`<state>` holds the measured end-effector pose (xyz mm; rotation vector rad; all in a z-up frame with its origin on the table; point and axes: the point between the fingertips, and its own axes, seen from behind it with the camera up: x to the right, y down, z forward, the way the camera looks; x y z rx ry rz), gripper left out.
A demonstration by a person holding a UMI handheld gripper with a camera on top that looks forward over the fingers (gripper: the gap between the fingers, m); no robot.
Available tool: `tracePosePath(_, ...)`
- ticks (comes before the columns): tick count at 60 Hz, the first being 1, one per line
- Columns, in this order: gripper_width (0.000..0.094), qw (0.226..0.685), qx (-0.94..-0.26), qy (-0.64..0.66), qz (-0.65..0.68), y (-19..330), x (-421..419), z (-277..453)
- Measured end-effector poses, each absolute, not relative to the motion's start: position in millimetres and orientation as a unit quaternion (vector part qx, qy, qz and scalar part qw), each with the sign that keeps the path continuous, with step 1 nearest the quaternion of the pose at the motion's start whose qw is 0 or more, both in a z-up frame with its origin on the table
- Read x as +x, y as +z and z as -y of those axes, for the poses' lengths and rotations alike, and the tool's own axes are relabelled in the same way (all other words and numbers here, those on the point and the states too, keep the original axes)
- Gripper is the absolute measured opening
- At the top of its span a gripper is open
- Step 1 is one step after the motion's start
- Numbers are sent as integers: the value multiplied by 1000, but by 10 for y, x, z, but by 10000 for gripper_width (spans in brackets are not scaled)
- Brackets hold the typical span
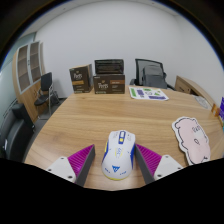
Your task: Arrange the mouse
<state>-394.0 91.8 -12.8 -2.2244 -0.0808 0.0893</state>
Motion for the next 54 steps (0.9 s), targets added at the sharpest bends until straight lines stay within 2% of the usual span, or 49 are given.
tracePosePath(3,818,444,-894,27,50,-102,-3970,-874)
tracePosePath(7,740,453,-889,36,52,-107,-4001,-876)
tracePosePath(9,681,456,-887,35,59,-109,-3999,-865)
tracePosePath(12,540,459,-885,39,71,-107,-4028,-842)
tracePosePath(19,515,456,-885,51,77,-114,-4061,-795)
tracePosePath(30,415,415,-900,93,95,-55,-4056,-784)
tracePosePath(40,405,477,-871,100,54,736,-3249,-1114)
tracePosePath(44,404,489,-867,90,37,924,-2709,-1233)
tracePosePath(49,403,481,-874,73,10,858,-2037,-1360)
tracePosePath(54,401,456,-889,41,-4,565,-1485,-1418)
